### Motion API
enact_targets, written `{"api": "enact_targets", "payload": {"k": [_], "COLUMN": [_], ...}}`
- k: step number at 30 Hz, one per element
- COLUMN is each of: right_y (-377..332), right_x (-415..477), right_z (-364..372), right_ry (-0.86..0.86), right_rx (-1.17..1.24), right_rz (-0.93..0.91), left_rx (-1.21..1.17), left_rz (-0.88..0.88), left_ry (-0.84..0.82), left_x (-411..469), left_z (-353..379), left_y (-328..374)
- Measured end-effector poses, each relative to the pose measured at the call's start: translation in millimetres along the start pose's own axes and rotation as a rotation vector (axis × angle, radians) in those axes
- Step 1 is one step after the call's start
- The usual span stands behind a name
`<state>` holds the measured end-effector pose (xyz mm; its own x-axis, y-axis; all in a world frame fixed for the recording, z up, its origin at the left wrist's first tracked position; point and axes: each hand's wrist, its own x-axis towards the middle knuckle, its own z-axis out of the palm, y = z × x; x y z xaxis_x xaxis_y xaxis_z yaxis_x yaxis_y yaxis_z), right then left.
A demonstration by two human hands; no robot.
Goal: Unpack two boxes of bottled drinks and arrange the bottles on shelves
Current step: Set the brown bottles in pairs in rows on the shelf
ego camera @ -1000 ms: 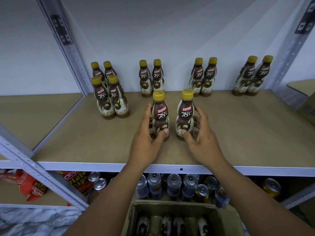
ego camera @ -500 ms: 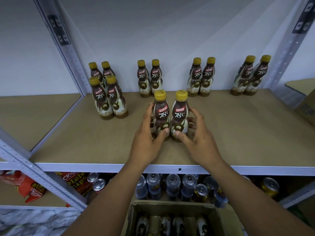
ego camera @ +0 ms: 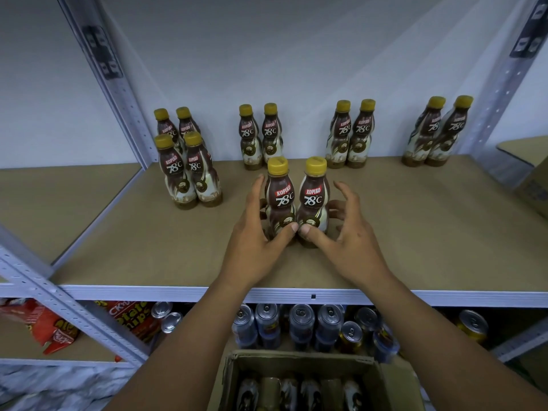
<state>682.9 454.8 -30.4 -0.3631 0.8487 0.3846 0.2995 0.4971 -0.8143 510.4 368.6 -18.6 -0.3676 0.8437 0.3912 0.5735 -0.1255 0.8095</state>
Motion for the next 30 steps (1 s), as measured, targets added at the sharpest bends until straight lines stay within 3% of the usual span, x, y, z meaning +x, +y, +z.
{"api": "enact_targets", "payload": {"k": [4, 12, 30], "right_y": [-14, -33, -16], "right_x": [14, 24, 74], "right_z": [-13, -24, -3], "right_ry": [0.027, -0.119, -0.072], "right_rx": [-0.023, -0.167, -0.203], "right_rz": [-0.058, -0.217, -0.237], "left_rx": [0.046, 0.208, 0.226], "left_rz": [0.054, 0.151, 0.139], "left_ry": [0.002, -0.107, -0.110], "left_x": [13, 26, 71], "left_z": [-16, -30, -16], "left_y": [15, 28, 12]}}
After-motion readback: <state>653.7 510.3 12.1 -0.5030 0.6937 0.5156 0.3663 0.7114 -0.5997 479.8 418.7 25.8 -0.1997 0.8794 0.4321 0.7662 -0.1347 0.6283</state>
